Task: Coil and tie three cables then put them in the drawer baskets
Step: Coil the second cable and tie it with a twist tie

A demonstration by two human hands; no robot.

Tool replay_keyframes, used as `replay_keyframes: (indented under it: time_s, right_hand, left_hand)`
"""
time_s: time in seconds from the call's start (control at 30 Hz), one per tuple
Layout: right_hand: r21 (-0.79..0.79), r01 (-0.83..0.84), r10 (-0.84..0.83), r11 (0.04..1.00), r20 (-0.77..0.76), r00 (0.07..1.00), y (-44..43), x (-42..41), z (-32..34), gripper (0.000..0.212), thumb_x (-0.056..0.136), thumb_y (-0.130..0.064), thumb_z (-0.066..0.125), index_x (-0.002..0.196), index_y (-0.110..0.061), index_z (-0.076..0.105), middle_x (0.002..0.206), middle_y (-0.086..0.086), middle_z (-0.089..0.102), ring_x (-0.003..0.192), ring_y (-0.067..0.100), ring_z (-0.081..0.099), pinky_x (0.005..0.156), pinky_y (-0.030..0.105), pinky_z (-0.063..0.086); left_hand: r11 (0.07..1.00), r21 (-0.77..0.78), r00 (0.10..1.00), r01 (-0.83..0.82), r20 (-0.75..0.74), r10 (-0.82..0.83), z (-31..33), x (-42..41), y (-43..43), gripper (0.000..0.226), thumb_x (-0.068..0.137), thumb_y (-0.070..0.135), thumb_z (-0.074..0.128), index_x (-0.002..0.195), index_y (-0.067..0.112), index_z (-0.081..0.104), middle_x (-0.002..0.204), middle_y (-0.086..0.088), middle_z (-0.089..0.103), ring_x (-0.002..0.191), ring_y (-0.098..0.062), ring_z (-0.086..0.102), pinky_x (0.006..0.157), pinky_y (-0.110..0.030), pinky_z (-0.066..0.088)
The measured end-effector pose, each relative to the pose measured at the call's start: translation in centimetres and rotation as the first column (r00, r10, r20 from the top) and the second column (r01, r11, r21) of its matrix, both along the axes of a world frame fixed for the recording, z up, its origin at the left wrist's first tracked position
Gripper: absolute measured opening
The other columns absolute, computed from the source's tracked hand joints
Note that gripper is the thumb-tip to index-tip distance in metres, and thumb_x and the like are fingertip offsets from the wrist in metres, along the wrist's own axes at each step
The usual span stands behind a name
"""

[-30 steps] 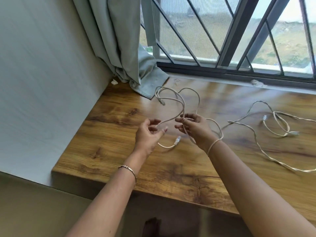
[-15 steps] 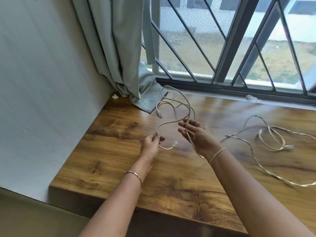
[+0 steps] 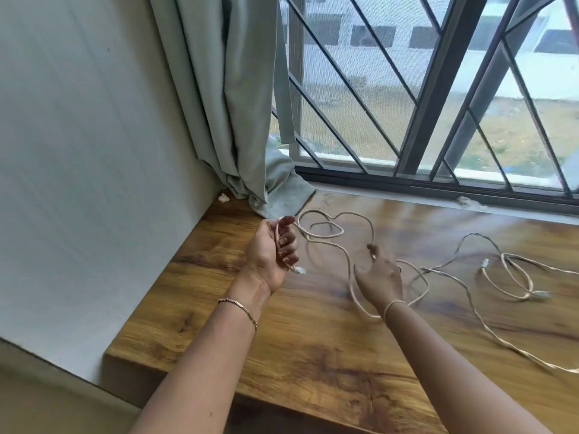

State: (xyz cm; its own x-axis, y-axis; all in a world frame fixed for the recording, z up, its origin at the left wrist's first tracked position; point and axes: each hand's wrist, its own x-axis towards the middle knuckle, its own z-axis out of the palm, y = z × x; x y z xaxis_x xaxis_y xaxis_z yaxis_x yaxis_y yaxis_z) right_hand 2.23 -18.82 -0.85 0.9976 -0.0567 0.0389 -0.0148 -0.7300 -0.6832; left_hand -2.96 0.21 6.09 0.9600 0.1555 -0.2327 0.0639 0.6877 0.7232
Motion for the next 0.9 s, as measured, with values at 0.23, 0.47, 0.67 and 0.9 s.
replay_keyframes:
  time_s: [0.23,0.47,0.67,0.9]
  right_hand:
    - [0.273,-0.542,0.434,0.795,0.370,0.822,5.0,1.7,7.7,0.027,0.097,-0.013,0.048,0.117,-0.024,0.061,0.111,0.001,0.069,0.103,0.016,0.065,0.092,0.033,0.050]
    - [0.219,-0.665,0.614,0.714,0.261,0.745,6.0,2.7,9.5,0.019,0.092,-0.009,0.058,0.110,-0.012,0.065,0.096,0.003,0.065,0.085,0.020,0.061,0.081,0.032,0.050]
    - [0.322,-0.611,0.552,0.723,0.261,0.792,7.1,2.6,10.2,0.010,0.093,0.003,0.050,0.092,-0.007,0.053,0.074,-0.003,0.057,0.058,-0.004,0.055,0.056,0.009,0.043]
    - [0.298,-0.638,0.578,0.710,0.272,0.769,7.9,2.8,10.4,0.022,0.089,0.000,0.050,0.075,-0.016,0.055,0.071,0.007,0.056,0.066,0.020,0.051,0.058,0.040,0.045]
  left_hand:
    - [0.966,0.173,0.980,0.193,0.016,-0.198,2.3,0.0,-1.0,0.029,0.102,0.029,0.039,0.097,0.010,0.059,0.056,0.006,0.036,0.043,-0.004,0.028,0.038,-0.016,0.019]
    - [0.972,0.091,0.973,0.216,0.060,-0.222,4.5,-0.1,-0.7,0.031,0.102,0.029,0.035,0.095,0.009,0.058,0.048,0.006,0.035,0.030,0.000,0.025,0.028,-0.012,0.018]
    - [0.942,0.045,0.937,0.334,0.091,-0.336,5.5,-0.3,-0.4,0.035,0.098,0.034,0.037,0.105,0.008,0.059,0.049,0.006,0.036,0.025,-0.001,0.028,0.026,-0.010,0.020]
    - [0.882,0.259,0.900,0.393,0.086,-0.427,6.1,-1.4,-0.7,0.039,0.091,0.042,0.047,0.097,0.008,0.065,0.050,0.002,0.048,0.041,-0.009,0.051,0.041,-0.016,0.041]
